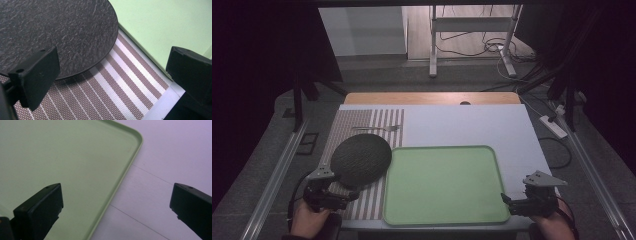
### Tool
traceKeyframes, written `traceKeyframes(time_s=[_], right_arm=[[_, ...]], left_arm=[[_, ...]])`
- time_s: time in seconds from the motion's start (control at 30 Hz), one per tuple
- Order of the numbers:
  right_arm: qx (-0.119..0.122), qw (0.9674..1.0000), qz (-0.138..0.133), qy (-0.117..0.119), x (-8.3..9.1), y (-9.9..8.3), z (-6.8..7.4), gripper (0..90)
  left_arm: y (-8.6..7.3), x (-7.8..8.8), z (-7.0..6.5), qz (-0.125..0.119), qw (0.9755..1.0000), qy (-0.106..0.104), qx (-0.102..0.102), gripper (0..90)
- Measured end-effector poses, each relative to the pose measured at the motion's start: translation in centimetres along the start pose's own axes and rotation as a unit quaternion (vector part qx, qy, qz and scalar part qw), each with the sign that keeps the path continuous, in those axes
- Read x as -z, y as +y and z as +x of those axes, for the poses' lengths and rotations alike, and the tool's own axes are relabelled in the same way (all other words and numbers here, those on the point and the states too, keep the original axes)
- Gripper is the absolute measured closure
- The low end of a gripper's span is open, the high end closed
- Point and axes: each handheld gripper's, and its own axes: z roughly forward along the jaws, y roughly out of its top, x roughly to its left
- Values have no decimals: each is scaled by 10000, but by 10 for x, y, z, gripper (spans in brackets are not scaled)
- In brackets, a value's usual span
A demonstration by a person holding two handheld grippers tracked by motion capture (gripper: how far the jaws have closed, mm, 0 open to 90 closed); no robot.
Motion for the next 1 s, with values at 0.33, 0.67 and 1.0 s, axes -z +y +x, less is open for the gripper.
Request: traceKeyframes(time_s=[0.33,0.67,1.0], right_arm=[[76,10000,42,34,-1,0,1,0],[101,9999,48,55,-1,1,2,0],[129,9999,66,70,-2,1,2,0]], left_arm=[[0,0,3,6,9998,-205,34,8],[0,0,3,24,9998,-210,62,9],[2,-2,3,124,9998,-142,74,0]])
